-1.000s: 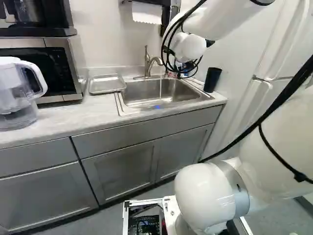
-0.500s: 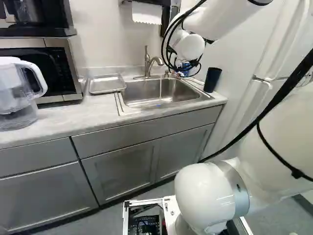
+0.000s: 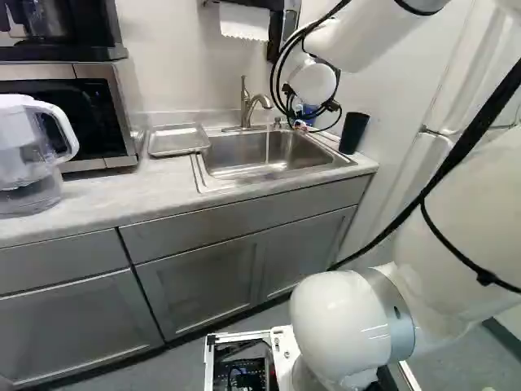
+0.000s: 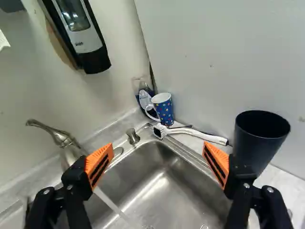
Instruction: Rinse the cup and place it in the tray
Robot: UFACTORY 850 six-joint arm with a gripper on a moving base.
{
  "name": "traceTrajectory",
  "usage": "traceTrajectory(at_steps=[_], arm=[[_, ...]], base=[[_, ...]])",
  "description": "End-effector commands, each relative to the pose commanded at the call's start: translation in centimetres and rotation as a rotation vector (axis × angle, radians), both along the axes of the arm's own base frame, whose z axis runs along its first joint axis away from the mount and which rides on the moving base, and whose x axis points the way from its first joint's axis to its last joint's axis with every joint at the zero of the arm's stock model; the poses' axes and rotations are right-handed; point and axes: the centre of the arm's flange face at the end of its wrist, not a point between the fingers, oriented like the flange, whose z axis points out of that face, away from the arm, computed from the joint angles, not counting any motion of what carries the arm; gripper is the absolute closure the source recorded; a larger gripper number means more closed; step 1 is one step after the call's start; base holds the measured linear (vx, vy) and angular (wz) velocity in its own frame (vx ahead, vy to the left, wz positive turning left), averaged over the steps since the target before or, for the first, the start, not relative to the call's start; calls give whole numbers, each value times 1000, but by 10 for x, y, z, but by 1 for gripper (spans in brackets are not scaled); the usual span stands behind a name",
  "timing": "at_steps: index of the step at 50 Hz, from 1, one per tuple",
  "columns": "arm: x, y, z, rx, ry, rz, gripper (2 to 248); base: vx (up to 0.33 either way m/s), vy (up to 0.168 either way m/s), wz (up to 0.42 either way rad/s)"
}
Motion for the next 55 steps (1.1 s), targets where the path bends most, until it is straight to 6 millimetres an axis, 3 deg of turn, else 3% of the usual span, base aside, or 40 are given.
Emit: traceTrajectory(at_steps=[24, 55], arm=[[4, -14, -24, -168, 107, -86, 3], [11, -37, -56, -116, 140, -291, 3]], base=[[0, 0, 0], [0, 0, 0]])
